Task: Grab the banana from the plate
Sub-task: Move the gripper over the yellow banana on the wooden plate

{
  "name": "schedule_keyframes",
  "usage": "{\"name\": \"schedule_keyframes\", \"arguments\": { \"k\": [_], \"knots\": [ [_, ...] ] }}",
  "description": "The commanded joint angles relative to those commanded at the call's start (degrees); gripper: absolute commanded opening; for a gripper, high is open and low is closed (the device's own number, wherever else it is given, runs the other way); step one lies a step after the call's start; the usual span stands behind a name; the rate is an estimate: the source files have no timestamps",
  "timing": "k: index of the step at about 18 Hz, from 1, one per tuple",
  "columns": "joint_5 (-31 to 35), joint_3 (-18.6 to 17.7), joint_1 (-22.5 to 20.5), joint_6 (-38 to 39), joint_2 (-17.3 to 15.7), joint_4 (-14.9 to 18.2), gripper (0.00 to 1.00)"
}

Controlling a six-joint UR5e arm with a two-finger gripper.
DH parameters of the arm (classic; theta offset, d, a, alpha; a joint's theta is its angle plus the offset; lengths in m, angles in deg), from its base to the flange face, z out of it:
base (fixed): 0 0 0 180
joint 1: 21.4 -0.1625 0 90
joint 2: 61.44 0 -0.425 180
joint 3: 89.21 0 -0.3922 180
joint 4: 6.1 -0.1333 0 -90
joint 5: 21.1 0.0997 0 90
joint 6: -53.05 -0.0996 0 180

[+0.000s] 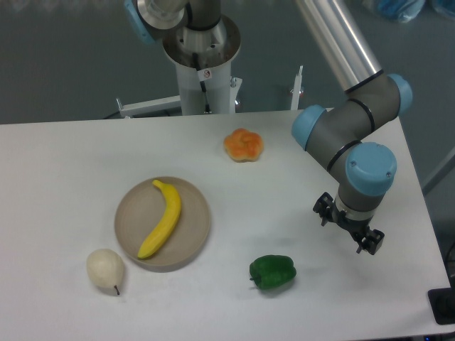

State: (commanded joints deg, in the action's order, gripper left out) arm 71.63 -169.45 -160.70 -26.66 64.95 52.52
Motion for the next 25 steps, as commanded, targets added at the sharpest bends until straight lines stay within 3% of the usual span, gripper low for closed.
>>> {"name": "schedule_keyframes", "arguments": {
  "k": [4, 7, 9, 12, 15, 19, 25],
  "knots": [
    [-0.52, -0.26, 0.44, 0.44, -0.52, 0.0, 1.0],
    [-0.79, -2.71, 2.28, 1.06, -2.28, 0.0, 1.0],
    [-1.57, -6.74, 3.33, 2.71, -6.04, 0.0, 1.0],
    [-3.43, -14.22, 8.68, 8.33, -12.73, -0.26, 1.0],
    [-3.78, -17.75, 14.56, 19.2, -15.64, -0.44, 1.0],
    [-3.6, -17.84, 22.31, 40.31, -15.91, -0.61, 1.0],
    [-3.16, -19.77, 27.06, 49.2, -13.28, -1.84, 1.0]
  ]
}}
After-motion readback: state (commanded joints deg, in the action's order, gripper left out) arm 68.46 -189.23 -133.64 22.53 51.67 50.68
